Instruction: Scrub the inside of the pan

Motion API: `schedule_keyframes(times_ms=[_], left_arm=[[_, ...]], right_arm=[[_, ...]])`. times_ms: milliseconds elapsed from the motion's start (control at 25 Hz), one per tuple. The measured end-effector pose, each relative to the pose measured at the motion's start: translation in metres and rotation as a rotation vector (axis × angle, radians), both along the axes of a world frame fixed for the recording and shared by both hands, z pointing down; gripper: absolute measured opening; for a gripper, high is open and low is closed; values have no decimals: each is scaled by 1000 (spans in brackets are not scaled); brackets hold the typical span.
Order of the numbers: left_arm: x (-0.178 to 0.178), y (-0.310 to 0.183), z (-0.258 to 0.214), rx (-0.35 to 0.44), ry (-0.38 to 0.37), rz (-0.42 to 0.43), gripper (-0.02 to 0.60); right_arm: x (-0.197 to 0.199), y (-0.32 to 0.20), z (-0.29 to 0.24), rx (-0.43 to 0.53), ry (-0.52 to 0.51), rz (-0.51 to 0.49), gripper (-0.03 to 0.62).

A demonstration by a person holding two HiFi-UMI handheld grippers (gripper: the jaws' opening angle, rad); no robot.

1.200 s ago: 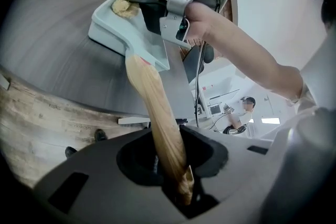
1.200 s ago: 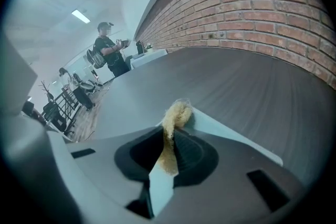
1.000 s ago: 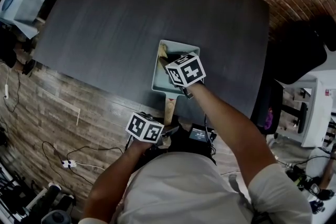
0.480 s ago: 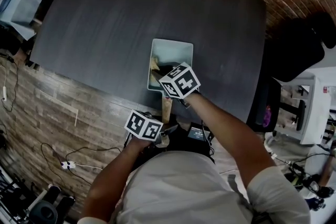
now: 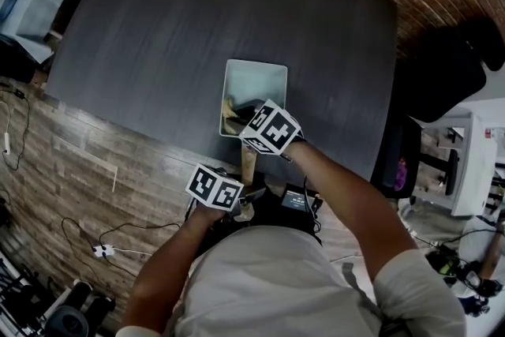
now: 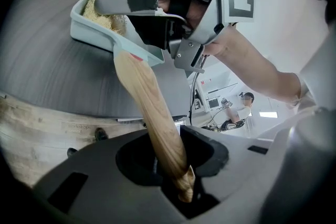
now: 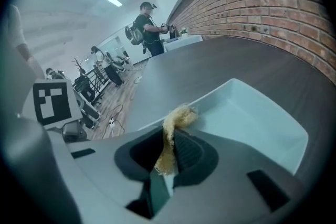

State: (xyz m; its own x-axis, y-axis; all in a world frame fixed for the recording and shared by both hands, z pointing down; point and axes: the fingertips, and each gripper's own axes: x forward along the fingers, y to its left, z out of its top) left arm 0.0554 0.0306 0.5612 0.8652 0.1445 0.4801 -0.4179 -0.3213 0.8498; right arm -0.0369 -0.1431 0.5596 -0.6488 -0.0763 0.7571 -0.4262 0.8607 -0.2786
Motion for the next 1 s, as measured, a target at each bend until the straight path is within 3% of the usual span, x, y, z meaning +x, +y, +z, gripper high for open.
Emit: schedule_keyframes(times_ms=[280,800,1000], left_arm=[[-5,5,0,-12,0,23,115],[-12,16,1,-16,-12,86,114],[-12,17,2,-16,-12,58,112]], right_arm=[[-2,10,0,62,67,-184,54],[6,53,3,136,314,-846,51],[12,60,6,163,408,-1030,49]])
